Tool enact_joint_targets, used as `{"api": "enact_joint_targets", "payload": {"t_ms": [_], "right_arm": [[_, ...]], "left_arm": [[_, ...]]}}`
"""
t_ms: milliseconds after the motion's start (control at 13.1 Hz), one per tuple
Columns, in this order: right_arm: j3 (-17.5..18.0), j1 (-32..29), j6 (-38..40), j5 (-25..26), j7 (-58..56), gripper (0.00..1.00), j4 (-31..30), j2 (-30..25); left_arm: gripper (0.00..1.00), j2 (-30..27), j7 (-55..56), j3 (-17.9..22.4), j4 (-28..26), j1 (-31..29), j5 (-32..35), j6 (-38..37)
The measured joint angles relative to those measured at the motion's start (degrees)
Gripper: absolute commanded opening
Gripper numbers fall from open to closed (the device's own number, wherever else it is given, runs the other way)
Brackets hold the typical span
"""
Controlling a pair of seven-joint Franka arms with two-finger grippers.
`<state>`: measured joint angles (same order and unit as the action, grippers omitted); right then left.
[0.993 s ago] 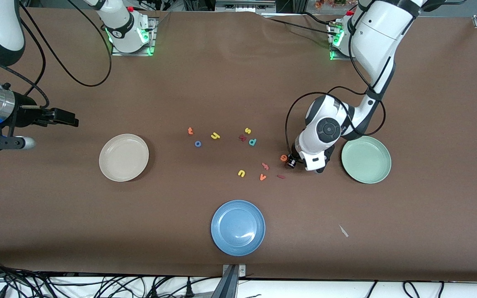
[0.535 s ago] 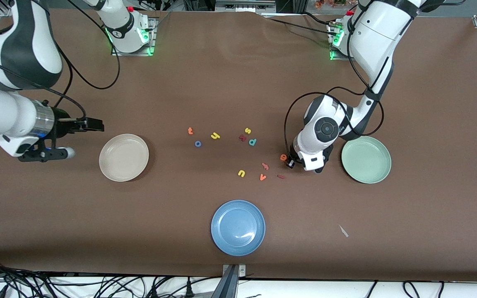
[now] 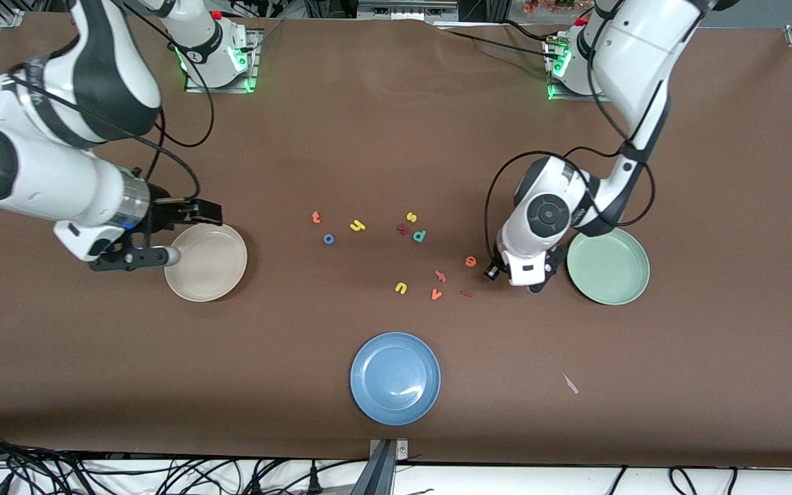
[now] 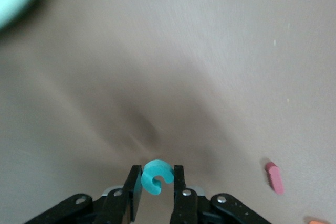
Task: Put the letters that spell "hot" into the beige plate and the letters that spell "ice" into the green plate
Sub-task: 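Carry the teal c onto the green plate and open the left gripper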
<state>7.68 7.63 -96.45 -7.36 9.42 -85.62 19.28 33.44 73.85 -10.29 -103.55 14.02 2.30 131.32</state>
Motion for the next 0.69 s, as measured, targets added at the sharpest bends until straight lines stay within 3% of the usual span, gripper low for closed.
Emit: {"api": "enact_joint_targets", "payload": {"t_ms": [305,535,611,687], "right_arm": [[2.4,0.0,-2.1,0.0,0.6,1.0,-1.4,1.4],[2.6,0.0,-2.4,0.0,-0.6,1.0,-2.5,1.9],[2.9,-0.1,-3.6,0.0,-1.0,1.0,-3.7,1.9],[3.5,0.0,-5.3,0.0,-1.0,1.0,-5.0,1.9]], "left_arm": [[0.0,-6.4,-24.8,0.1,0.0,-9.6,-0.1,-14.6],[0.0,-6.1,-38.8,0.3,-1.4,-16.2,0.0,-16.4],[0.03,-5.2,-41.2,0.3,-1.9,-17.2,0.1,-16.3],[0.21,-4.3,-42.6,0.3,-2.0,-17.9,0.1,-16.1]]}}
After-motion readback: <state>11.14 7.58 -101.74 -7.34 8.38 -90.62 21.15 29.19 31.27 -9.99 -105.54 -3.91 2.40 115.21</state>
